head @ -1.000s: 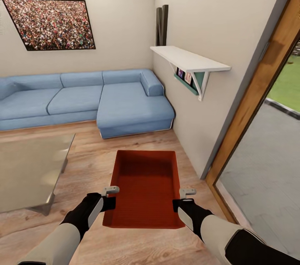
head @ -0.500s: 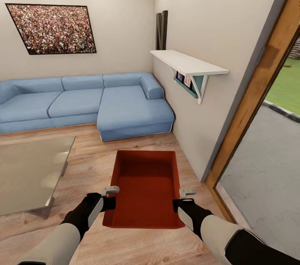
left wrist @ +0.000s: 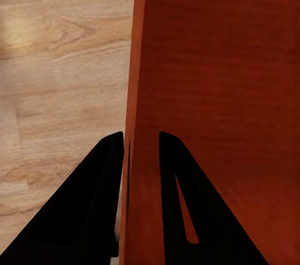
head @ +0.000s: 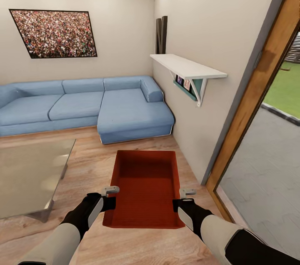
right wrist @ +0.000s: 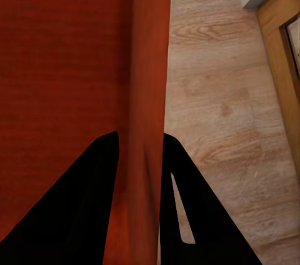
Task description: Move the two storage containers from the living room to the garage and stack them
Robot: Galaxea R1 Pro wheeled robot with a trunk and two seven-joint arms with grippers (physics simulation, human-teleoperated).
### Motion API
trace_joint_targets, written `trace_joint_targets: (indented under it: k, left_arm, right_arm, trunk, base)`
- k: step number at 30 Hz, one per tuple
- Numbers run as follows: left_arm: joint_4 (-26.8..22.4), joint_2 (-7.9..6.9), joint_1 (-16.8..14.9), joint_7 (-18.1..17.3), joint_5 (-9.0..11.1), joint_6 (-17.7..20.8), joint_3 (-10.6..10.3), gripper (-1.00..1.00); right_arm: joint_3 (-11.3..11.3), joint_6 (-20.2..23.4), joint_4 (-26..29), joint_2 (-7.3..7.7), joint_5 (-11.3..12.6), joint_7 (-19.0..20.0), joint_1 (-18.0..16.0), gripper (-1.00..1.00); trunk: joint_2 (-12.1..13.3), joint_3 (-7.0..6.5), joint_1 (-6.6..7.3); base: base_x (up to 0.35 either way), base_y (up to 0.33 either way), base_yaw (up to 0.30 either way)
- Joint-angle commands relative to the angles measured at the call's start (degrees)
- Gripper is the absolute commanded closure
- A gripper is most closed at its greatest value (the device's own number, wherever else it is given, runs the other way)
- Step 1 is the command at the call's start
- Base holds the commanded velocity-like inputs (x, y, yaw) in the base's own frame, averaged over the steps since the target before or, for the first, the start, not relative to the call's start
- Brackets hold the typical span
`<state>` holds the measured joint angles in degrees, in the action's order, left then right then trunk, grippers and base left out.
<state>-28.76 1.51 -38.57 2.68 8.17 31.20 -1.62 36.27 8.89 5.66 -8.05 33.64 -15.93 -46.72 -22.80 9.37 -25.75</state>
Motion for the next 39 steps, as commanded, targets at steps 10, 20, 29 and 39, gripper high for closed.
trace_joint_targets:
  k: [10, 20, 29, 39]
  left_arm:
    - [-0.18, -0.10, -0.07, 0.97, -2.02, 0.44, 0.30, 1.00]
    - [-0.19, -0.10, -0.09, 1.00, -2.02, 0.44, 0.30, 1.00]
    - [-0.18, -0.10, -0.09, 1.01, -2.02, 0.44, 0.30, 1.00]
    - [-0.16, -0.10, -0.06, 1.01, -2.02, 0.44, 0.25, 1.00]
  right_arm:
    - [0.73, 0.34, -0.12, 0.14, -0.50, -0.50, -0.04, 1.00]
    - [0.73, 0.34, -0.12, 0.14, -0.50, -0.50, -0.04, 1.00]
    - [0.73, 0.34, -0.12, 0.14, -0.51, -0.50, -0.04, 1.00]
    - [0.73, 0.34, -0.12, 0.14, -0.51, -0.49, -0.04, 1.00]
  trunk:
    - [-0.12, -0.79, -0.04]
    - [-0.12, -1.69, -0.04]
    - [-0.12, -2.50, -0.04]
    - [-0.12, -3.41, -0.04]
  base:
    - [0.000, 0.000, 0.000]
    - [0.000, 0.000, 0.000]
    - [0.000, 0.000, 0.000]
    - [0.000, 0.000, 0.000]
